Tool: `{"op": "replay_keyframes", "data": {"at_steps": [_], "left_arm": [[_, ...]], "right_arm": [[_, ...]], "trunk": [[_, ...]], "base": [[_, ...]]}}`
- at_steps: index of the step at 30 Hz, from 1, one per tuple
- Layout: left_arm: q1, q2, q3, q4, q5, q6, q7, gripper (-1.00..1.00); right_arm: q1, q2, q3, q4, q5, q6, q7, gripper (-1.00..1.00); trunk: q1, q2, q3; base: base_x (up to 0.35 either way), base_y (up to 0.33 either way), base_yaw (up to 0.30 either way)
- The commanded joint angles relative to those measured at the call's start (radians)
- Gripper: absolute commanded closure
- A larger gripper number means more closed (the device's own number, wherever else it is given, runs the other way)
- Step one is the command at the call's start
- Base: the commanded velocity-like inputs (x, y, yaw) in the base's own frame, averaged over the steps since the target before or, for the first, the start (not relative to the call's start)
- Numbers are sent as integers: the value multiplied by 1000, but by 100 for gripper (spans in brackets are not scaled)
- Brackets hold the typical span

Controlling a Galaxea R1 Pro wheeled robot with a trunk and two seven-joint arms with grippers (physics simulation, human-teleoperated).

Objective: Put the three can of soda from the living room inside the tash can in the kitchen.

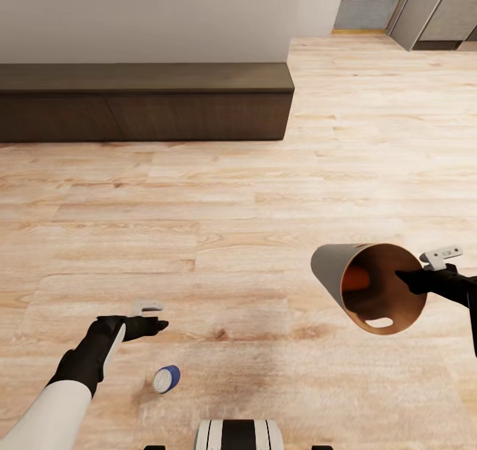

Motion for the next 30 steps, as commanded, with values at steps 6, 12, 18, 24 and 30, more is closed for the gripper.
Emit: {"op": "replay_keyframes", "data": {"at_steps": [6, 12, 18, 24, 30], "left_arm": [[0, -10, -1, 0, 0, 3, 1, -100], [0, -14, -2, 0, -1, 12, 1, -100], [1, -14, -3, 0, 0, 100, 0, -100], [1, -14, -3, -4, 2, 174, 0, -100], [1, -14, -3, -10, 3, 183, 0, -100]], "right_arm": [[-1, 5, 2, -2, 1, 6, 7, 100], [-1, 7, 3, -3, 5, 7, 7, 100], [-1, 5, 2, -3, 6, 7, 7, 100], [-1, 3, 2, -2, 6, 7, 7, 100], [-16, 4, 3, -2, 6, 32, 7, 100]], "trunk": [[23, -42, -19], [46, -84, -38], [69, -126, -56], [69, -126, -56], [69, -126, -58]], "base": [[0, 0, 0], [0, 0, 0], [0, 0, 0], [0, 0, 0], [0, 0, 0]]}}
